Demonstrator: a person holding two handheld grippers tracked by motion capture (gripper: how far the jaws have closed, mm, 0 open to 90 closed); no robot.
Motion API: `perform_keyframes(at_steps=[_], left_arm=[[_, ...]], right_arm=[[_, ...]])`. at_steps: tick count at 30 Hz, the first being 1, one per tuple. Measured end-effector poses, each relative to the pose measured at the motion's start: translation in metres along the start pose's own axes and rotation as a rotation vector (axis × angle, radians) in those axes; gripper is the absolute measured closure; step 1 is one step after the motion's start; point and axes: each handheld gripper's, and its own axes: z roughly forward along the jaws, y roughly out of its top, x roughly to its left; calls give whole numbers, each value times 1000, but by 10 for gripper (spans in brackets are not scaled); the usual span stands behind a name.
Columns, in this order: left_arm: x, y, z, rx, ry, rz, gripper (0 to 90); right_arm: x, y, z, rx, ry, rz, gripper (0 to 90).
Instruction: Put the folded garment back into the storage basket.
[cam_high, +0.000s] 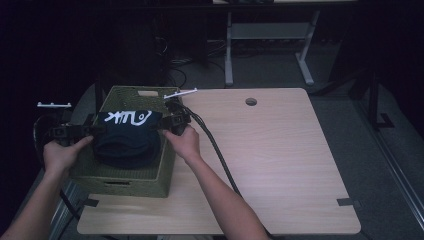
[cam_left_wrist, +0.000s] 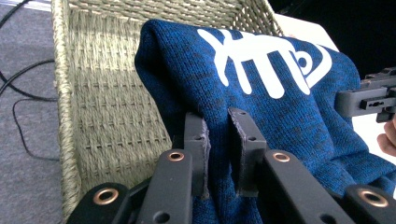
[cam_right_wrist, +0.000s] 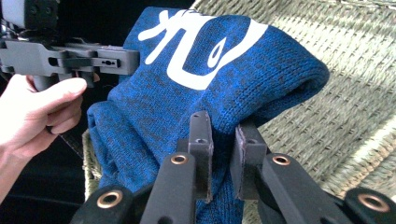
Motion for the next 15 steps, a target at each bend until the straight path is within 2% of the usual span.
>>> perform_keyframes(at_steps=[15], left_arm=[[3,-1,10,48,30,9,782]], right_arm=[[-6,-1,8,28,-40,1,797]])
